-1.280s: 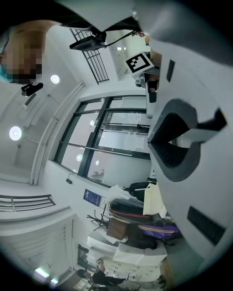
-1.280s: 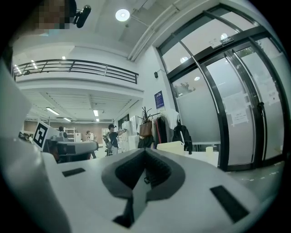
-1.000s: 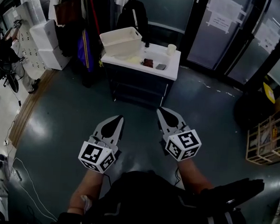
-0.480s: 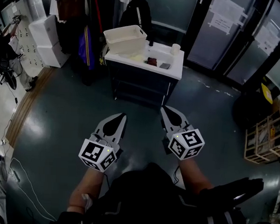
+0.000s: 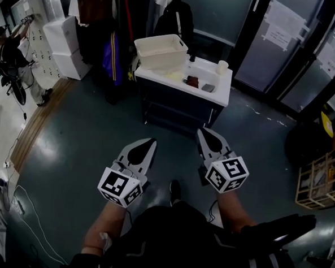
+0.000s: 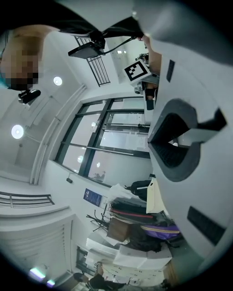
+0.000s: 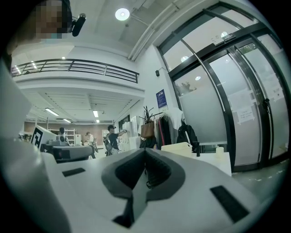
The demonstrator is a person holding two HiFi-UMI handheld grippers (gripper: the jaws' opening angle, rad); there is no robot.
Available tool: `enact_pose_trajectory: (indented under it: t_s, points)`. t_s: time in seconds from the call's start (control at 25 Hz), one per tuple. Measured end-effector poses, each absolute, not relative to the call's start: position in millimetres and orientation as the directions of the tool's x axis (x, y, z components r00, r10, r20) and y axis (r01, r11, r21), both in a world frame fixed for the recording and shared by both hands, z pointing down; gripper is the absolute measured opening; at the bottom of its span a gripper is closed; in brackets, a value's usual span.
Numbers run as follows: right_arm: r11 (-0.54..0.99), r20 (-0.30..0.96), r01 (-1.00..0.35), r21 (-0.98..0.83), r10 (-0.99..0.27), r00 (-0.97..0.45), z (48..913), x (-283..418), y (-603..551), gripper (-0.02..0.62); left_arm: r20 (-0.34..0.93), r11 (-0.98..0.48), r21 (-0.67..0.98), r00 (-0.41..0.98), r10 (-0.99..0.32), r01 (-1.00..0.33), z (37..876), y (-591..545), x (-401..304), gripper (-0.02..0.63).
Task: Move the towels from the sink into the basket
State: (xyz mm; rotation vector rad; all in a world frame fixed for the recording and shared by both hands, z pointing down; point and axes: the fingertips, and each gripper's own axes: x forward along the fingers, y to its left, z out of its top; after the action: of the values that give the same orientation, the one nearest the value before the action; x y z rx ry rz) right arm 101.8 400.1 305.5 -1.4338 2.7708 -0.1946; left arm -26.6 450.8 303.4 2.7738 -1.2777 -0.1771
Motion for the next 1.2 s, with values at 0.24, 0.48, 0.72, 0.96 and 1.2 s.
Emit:
enact_pose_trajectory:
  t_s: [0.24,0.48,0.72,0.96,1.2]
  points:
    - [0.599,0.025,-0.794,-0.102,-0.797,-0.604,303,105,348,0.008,-0.058,-0.628,0.114,0.626,-0.777,-0.769,305,400,-21,0.003]
    - [0.612,0.017,-0.783,-0.108,-0.787,-0.617,298,121,296,0.008,-0.043,-0.616,0.128,0.617,-0.786,-0.777,305,349,-6,0.005]
    - [0.632,0.027,-0.77,-0.092,-0.771,-0.636,300,134,256,0.008,-0.029,-0.575,0.188,0.581,-0.814,-0.796,310,302,1,0.005]
    - [0.64,0.031,-0.763,-0.097,-0.764,-0.644,307,153,222,0.008,-0.017,-0.56,0.187,0.568,-0.823,-0.807,314,266,18,0.005]
    - [0.644,0.038,-0.757,-0.11,-0.758,-0.651,319,169,192,0.008,0.022,-0.538,0.202,0.553,-0.833,-0.818,326,233,33,0.003]
